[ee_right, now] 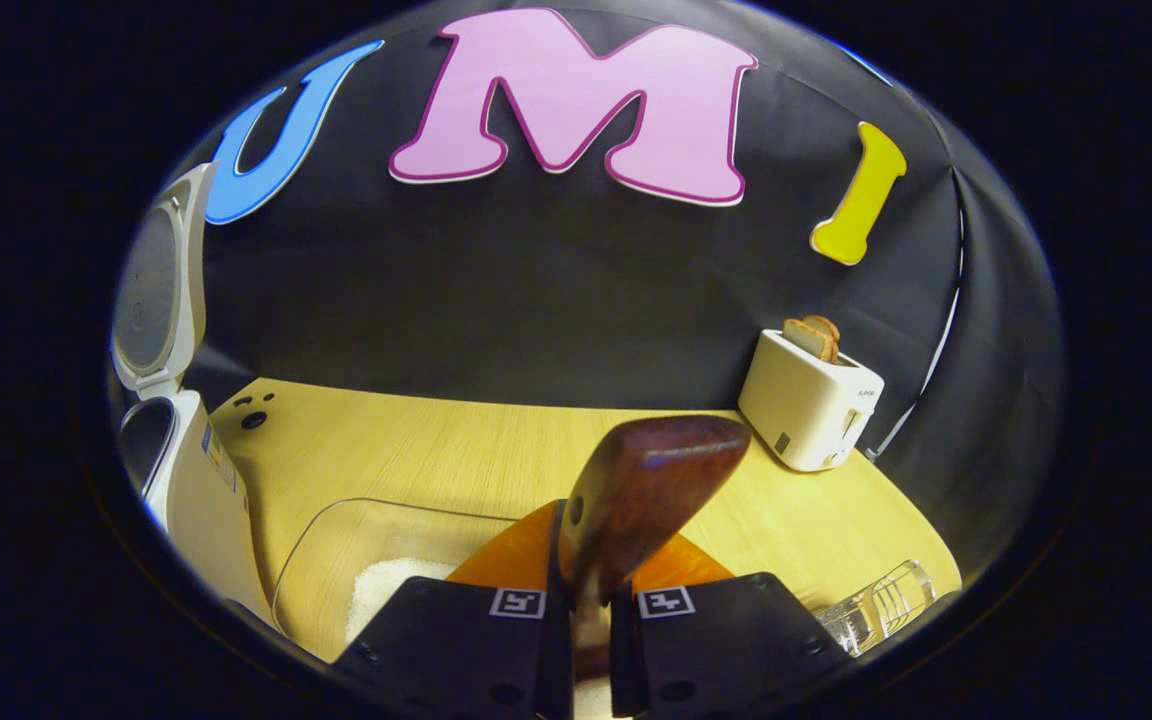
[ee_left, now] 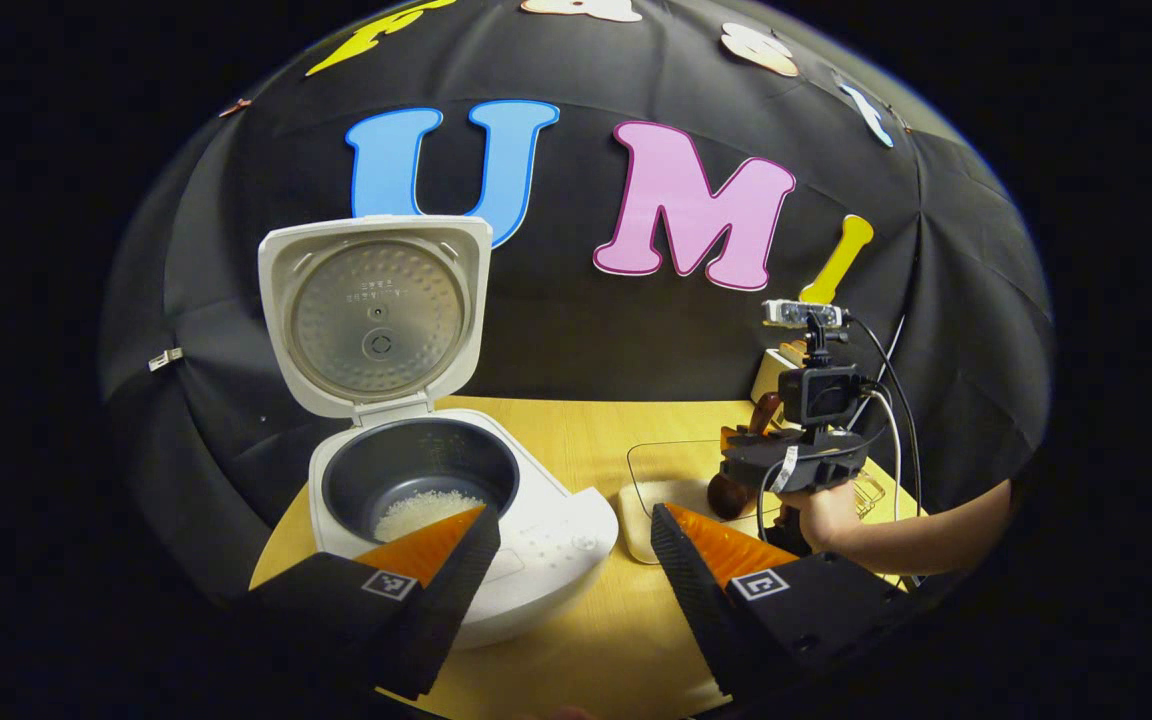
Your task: Close the left gripper, press the button to open the rice cooker; take a wooden spoon from the chopstick holder with the right hand, scoop a spoonful of rice and pour it into the rice cooker, then put the wooden spoon back into the chopstick holder.
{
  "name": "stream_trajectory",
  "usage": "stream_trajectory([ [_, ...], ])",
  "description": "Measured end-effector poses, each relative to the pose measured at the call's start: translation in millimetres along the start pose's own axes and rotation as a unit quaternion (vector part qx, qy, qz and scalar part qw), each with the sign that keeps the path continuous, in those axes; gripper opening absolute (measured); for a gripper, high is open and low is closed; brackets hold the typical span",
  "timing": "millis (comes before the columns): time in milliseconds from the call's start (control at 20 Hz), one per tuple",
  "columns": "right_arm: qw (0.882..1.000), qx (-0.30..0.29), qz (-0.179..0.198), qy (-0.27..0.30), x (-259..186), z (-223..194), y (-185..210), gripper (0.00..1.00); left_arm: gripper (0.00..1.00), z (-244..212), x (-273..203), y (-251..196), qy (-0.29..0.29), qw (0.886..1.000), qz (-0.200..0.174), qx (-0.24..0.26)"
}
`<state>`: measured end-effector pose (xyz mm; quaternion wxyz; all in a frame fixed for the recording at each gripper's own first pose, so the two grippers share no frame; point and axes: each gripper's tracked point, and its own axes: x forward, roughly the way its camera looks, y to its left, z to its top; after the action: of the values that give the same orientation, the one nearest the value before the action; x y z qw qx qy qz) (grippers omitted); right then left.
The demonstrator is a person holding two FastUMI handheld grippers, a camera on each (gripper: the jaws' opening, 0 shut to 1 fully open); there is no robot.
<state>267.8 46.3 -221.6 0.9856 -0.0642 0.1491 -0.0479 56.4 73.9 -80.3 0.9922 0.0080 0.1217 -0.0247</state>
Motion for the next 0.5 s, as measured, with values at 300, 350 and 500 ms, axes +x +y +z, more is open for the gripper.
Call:
stream_trajectory([
  [300, 0.998, 0.043, 0.032, 0.038, -13, -18, 36, 0.19, 0.98, 5, 7, 12, -0.005, 1.0, 0.007, -0.006],
  [350, 0.997, 0.05, 0.036, 0.044, -16, -21, 41, 0.19, 0.98, 7, 7, 14, -0.007, 1.0, 0.01, -0.005],
  [500, 0.992, 0.095, 0.056, 0.068, -22, -25, 61, 0.18, 0.98, 9, 8, 19, -0.009, 1.0, 0.019, 0.003],
])
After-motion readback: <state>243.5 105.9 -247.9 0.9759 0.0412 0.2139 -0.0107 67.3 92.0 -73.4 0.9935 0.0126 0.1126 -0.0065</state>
